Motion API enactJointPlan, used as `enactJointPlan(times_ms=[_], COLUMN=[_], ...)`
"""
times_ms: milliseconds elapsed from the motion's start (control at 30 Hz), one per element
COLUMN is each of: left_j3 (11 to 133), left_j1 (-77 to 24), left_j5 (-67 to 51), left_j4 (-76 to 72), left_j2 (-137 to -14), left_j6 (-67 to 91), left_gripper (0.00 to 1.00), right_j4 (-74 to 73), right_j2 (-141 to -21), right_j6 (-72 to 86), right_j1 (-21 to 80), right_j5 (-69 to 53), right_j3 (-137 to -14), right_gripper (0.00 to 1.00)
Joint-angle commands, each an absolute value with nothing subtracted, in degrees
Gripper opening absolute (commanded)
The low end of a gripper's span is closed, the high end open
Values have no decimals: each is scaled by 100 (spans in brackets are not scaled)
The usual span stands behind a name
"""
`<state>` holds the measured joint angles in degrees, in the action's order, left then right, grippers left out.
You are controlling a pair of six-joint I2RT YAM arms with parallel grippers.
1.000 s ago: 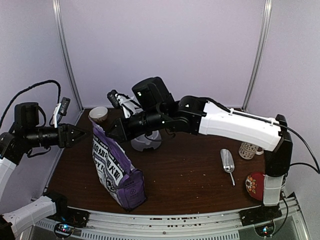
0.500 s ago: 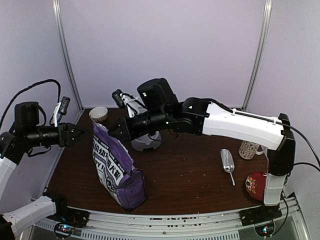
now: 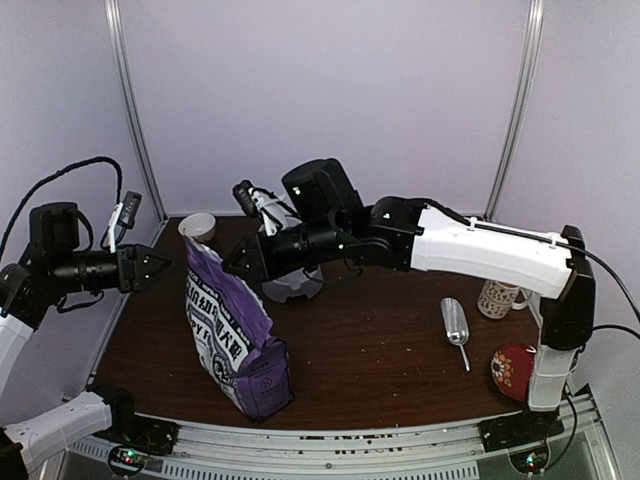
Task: Serve the pet food
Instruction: Adjust the pet food bag at the corner of the board.
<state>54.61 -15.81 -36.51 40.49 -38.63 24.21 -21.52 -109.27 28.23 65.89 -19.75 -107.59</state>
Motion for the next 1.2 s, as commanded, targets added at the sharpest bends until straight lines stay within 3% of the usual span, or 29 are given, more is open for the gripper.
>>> enactJointPlan(times_ms=[0,333,633,1167], left_j3=[5425,5410,5397,5361], left_j1=[-1750,-2105,-2631,-2777], left_j5=[-3643,-3443,-2894,-2726], left_j4=[3735,3521,3235,3059], left_j2=[-3921,-3953,-4244,-4411], left_j6=[2474,2791,3099,3220], left_gripper=[59,59,58,58], right_j4=[-2383,-2221,-2114,-2026], right_j2=[-10783,-10758,-10773,-10647], right_j6=[2731,2813,2833,2843], right_j1=[6525,6522,6520,6453], right_j5=[-1995,-2265,-2582,-2425], right_j3=[-10582,-10571,-10798,-10741], right_gripper=[21,21,39,34])
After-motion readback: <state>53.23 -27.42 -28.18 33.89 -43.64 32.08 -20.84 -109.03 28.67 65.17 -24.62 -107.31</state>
